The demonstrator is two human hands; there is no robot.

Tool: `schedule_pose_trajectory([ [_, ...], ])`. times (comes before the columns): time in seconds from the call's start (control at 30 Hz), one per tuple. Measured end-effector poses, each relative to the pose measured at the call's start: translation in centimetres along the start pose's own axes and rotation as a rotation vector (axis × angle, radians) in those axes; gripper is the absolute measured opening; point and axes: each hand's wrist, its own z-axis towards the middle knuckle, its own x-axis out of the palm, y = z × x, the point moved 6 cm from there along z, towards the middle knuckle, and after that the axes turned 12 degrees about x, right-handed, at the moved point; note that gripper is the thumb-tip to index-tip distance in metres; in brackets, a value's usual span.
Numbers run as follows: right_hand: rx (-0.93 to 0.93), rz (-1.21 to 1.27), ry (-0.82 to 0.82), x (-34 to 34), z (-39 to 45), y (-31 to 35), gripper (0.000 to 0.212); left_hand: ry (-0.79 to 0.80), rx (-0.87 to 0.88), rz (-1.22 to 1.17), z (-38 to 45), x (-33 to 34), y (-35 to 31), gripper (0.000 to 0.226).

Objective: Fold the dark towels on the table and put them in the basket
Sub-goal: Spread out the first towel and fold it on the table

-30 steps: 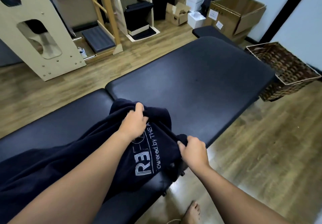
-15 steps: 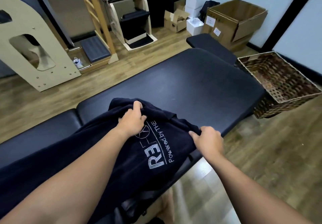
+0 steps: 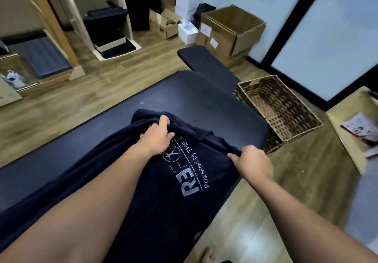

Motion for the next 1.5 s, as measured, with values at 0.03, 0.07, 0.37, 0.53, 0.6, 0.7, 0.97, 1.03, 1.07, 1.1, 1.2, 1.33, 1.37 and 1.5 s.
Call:
schedule_pose_trajectory([
  [0.03,0.012,-0.007,-0.01,-0.6,1.6,0.1,0.044,0.007,0.012,-0.005,1.6,0.3,-0.5,0.028],
  [0.07,0.015,-0.016,-0.023,-1.0,2.2,0.2,0.044,0.011,0.023,-0.004,2.0,0.2,-0.8,0.028],
  [0.37,-0.002,0.119,-0.085,-3.4,14.8,1.9,0.04,0.096,0.018,-0.073,12.1,3.2,-4.5,0.09],
  [0.53,-0.121,0.399,0.168,3.1,15.2,1.6,0.051,0.246,-0.167,0.261,12.5,5.7,-1.6,0.078],
  [0.6,-0.046,0.38,0.146,5.1,15.3,-0.6,0.049,0.336,-0.263,0.356,11.5,6.7,-0.7,0.076],
  [0.7,0.094,0.213,0.073,6.9,15.5,-4.0,0.046,0.51,-0.408,0.304,8.7,9.4,0.6,0.115],
  [0.97,-0.057,0.11,0.011,6.7,15.0,-2.3,0.018,0.464,-0.362,0.355,7.3,11.4,2.5,0.13],
  [1.03,-0.168,0.193,0.046,6.1,14.9,-2.2,0.021,0.469,-0.364,0.357,8.2,10.7,2.9,0.133],
  [1.07,-0.159,0.228,0.063,5.6,15.3,-2.8,0.02,0.467,-0.37,0.357,8.7,10.2,3.0,0.133],
  [1.1,-0.105,0.226,0.063,4.9,16.0,-3.8,0.019,0.462,-0.38,0.352,9.3,9.7,3.2,0.132],
  [1.2,0.115,0.12,-0.017,2.3,18.5,-7.2,0.023,0.426,-0.391,0.319,10.7,8.7,3.3,0.117],
  [1.33,0.175,-0.1,-0.017,1.6,20.0,-6.6,0.051,0.422,-0.331,0.275,11.4,8.6,2.8,0.101],
  [1.37,0.129,-0.189,-0.023,2.0,19.9,-5.4,0.055,0.391,-0.31,0.29,11.4,8.3,2.6,0.095],
  [1.5,-0.209,-0.265,-0.103,4.1,18.0,1.8,0.05,0.104,-0.3,0.45,10.1,5.5,2.3,0.059],
])
